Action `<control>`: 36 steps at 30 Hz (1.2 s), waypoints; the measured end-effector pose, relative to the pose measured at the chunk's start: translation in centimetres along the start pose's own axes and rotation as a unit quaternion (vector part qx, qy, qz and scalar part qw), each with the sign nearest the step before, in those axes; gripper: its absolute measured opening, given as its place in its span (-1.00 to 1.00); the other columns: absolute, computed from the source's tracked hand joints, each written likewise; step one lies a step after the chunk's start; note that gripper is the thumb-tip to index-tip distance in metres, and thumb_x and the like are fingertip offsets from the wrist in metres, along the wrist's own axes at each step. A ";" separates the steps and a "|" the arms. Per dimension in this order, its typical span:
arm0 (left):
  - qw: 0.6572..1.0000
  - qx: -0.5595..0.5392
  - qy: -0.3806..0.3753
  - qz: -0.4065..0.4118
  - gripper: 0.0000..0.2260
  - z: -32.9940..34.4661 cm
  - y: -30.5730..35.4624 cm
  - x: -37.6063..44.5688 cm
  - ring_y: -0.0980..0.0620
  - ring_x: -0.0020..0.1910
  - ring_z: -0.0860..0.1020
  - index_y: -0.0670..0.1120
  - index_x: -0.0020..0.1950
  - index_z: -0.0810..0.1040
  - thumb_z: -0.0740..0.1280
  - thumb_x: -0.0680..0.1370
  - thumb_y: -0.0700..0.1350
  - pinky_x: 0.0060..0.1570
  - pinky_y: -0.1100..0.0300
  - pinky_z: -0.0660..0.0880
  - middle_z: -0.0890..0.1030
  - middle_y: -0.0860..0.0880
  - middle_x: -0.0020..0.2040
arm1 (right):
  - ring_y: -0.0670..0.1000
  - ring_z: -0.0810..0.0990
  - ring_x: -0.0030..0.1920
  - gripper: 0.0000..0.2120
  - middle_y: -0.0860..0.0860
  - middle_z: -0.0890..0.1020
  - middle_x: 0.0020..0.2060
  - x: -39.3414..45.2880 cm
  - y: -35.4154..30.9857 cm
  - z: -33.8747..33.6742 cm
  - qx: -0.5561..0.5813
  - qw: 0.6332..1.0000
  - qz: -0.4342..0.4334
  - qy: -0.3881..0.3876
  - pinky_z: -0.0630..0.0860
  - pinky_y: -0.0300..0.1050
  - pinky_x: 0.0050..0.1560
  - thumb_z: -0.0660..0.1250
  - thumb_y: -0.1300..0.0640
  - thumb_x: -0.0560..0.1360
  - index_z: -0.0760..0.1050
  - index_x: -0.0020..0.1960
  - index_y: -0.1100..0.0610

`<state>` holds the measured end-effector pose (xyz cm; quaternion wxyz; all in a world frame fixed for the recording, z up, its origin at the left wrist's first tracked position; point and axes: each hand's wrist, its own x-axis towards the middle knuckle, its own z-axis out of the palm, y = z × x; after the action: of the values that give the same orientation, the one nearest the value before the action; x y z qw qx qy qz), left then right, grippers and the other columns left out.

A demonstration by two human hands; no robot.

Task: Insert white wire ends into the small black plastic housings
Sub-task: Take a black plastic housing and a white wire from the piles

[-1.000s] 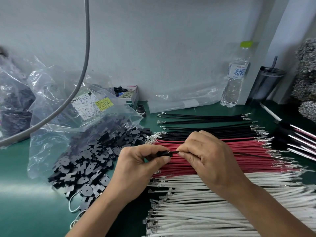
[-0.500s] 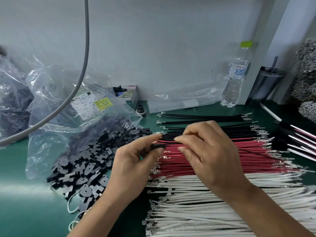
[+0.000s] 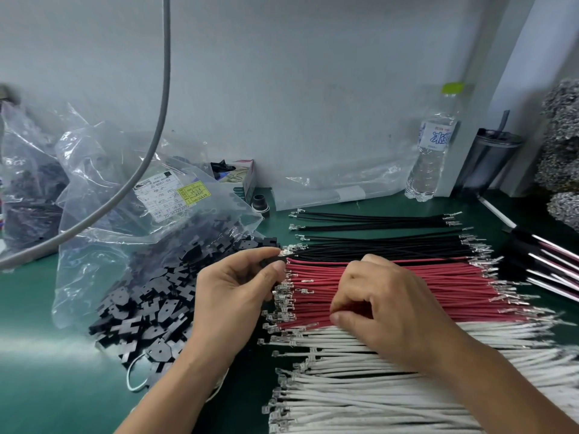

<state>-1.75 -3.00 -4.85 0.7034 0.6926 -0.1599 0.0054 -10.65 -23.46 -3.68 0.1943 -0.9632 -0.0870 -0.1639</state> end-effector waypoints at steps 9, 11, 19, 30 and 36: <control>1.000 0.004 -0.007 0.007 -0.85 0.2 0.0 -0.2 0.07 -0.35 0.55 0.09 -0.02 0.76 0.54 0.43 -0.07 -0.31 0.29 0.54 0.70 -0.20 -0.21 | -0.22 0.49 -0.06 -0.90 -0.27 0.56 -0.22 0.0 0.2 0.4 0.031 0.998 0.050 -0.006 0.42 -0.24 -0.09 0.47 -0.12 0.46 0.62 -0.15 -0.13; 1.000 0.001 -0.006 0.007 -0.83 0.2 0.2 -0.2 0.06 -0.35 0.55 0.09 -0.02 0.76 0.53 0.40 -0.03 -0.31 0.27 0.55 0.70 -0.21 -0.21 | -0.22 0.47 -0.04 -0.88 -0.27 0.55 -0.14 0.1 0.2 0.5 0.000 0.998 0.057 0.028 0.43 -0.24 -0.07 0.46 -0.13 0.48 0.64 -0.02 -0.14; 1.000 0.003 0.000 0.006 -0.80 0.3 0.3 -0.4 0.05 -0.34 0.57 0.09 -0.01 0.76 0.53 0.38 0.00 -0.30 0.17 0.61 0.71 -0.19 -0.19 | -0.21 0.47 -0.09 -0.93 -0.24 0.56 -0.22 0.4 0.3 1.1 -0.003 0.993 0.094 0.070 0.40 -0.31 -0.16 0.54 -0.02 0.44 0.66 -0.19 -0.11; 0.997 -0.070 -0.022 -0.019 -0.79 -0.3 1.0 -0.2 0.04 -0.33 0.59 0.02 0.00 0.77 0.51 0.39 -0.01 -0.27 0.29 0.59 0.74 -0.17 -0.18 | -0.07 0.60 -0.10 -0.83 -0.16 0.59 -0.16 0.4 0.1 0.1 0.098 0.980 0.032 0.171 0.55 -0.18 -0.13 0.44 0.22 0.54 0.71 0.06 0.01; 0.982 -0.166 -0.057 -0.068 -0.70 -0.5 1.1 0.2 -0.02 -0.28 0.57 -0.16 -0.01 0.76 0.53 0.33 -0.04 -0.32 0.28 0.55 0.70 -0.24 -0.19 | -0.06 0.60 -0.16 -0.88 -0.16 0.57 -0.16 0.4 -0.5 0.0 0.107 0.974 0.011 0.202 0.55 -0.18 -0.23 0.42 0.02 0.56 0.70 0.03 0.01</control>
<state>-1.67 -2.48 -3.71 0.7972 0.5742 -0.1509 -0.1091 -10.41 -22.95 -3.37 0.3112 -0.8848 -0.0528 -0.3428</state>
